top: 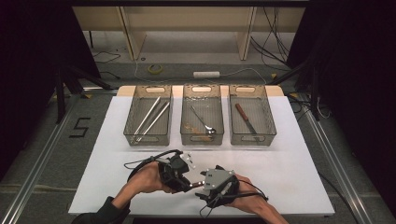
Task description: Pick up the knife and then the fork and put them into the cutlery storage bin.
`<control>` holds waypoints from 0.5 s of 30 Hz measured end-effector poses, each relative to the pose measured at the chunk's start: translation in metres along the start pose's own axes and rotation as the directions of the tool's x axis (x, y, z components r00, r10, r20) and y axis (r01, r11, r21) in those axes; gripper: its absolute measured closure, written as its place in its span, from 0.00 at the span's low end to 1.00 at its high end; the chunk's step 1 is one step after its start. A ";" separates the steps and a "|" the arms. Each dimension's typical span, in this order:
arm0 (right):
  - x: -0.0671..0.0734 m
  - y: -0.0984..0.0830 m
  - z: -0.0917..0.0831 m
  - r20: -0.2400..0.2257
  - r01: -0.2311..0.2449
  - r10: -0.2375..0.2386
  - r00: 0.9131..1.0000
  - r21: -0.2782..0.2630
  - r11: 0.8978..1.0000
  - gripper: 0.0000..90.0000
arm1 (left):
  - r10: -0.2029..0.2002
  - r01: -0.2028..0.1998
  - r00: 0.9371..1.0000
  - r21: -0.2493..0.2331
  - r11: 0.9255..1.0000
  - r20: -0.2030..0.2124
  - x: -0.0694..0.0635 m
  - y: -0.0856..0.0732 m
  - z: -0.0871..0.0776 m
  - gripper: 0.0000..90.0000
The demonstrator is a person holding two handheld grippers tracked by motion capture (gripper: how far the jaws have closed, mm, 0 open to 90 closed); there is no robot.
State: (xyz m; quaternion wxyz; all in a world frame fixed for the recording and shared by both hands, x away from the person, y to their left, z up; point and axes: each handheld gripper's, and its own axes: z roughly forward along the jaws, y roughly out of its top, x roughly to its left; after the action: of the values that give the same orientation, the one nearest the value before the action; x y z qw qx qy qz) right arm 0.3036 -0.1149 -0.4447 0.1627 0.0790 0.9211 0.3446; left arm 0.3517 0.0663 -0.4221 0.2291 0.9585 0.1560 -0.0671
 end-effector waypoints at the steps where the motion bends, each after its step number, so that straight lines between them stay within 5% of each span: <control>1: 0.000 0.000 0.002 0.002 0.013 -0.013 1.000 0.004 1.000 0.42 | 0.004 -0.004 1.000 -0.002 1.000 -0.005 -0.001 0.001 0.000 0.84; 15: 0.007 -0.003 0.009 0.023 0.125 -0.126 0.992 0.060 0.990 0.66 | 0.006 -0.005 0.999 -0.004 1.000 0.036 -0.004 0.008 0.001 0.84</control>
State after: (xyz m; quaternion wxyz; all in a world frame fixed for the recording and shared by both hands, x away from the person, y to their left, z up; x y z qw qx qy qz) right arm 0.3000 -0.1097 -0.4546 0.1939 0.0301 0.9317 0.3056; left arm 0.3505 0.0582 -0.4192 0.2338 0.9571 0.1493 -0.0835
